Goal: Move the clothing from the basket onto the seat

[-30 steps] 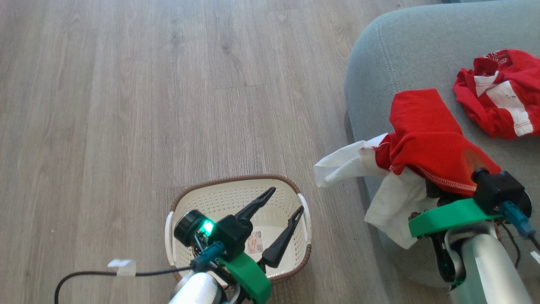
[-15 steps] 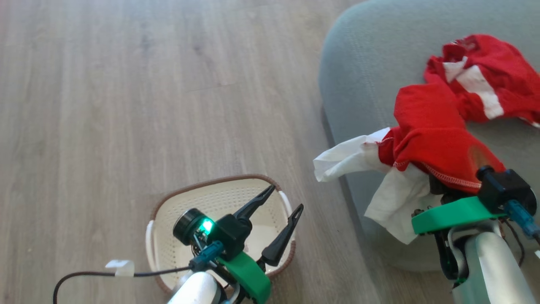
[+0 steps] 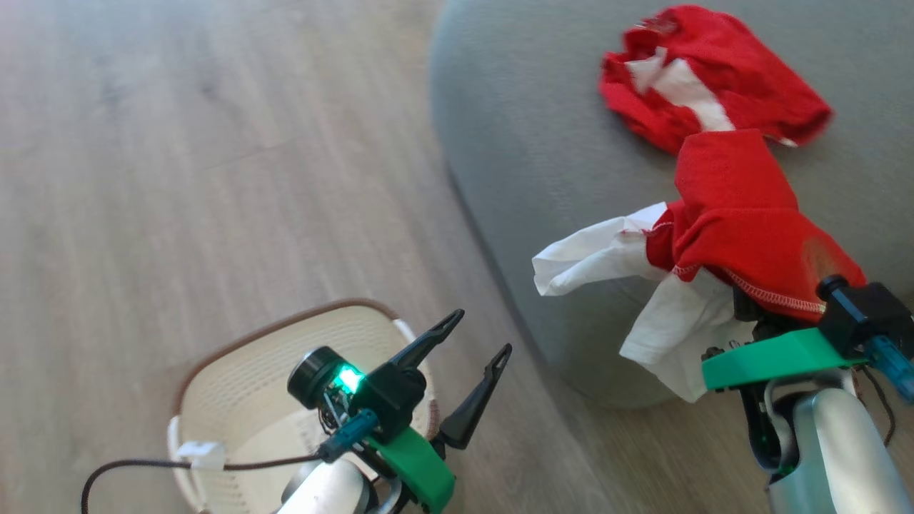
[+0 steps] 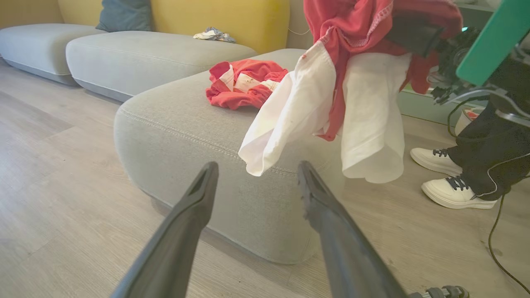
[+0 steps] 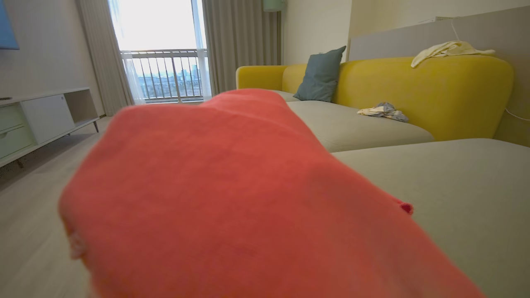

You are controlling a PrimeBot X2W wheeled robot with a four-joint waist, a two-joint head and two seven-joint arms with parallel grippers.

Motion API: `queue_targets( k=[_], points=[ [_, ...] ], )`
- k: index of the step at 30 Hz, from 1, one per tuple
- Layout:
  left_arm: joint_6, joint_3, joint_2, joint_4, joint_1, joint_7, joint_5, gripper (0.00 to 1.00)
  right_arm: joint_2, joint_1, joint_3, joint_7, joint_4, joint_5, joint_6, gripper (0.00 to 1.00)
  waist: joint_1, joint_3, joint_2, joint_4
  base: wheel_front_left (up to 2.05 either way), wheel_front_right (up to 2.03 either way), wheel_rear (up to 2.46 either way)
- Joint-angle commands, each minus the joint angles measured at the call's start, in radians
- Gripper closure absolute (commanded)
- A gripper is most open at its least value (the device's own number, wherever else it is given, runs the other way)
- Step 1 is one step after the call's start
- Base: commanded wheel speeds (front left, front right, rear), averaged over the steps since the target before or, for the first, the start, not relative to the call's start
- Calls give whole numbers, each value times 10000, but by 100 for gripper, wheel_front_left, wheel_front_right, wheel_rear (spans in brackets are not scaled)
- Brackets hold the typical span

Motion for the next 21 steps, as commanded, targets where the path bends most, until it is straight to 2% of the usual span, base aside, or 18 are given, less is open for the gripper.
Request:
queue_targets(
  k=[1, 7, 21],
  points=[
    [-11, 238, 95, -382, -344, -51, 107, 0, 38, -268, 210, -67, -395, -19, -2, 100, 0, 153, 0, -606, 0, 0, 0],
    [-11, 84, 195, -404, -421, -51, 118, 0, 88, -174, 52, -67, -384, 22, -2, 100, 0, 333, 0, -1475, 0, 0, 0],
    [-11, -1231, 448, -116, -1282, -51, -405, 0, 157, 597, -1120, -67, -1237, 290, -2, 100, 0, 730, 0, -1746, 0, 0, 0]
  ],
)
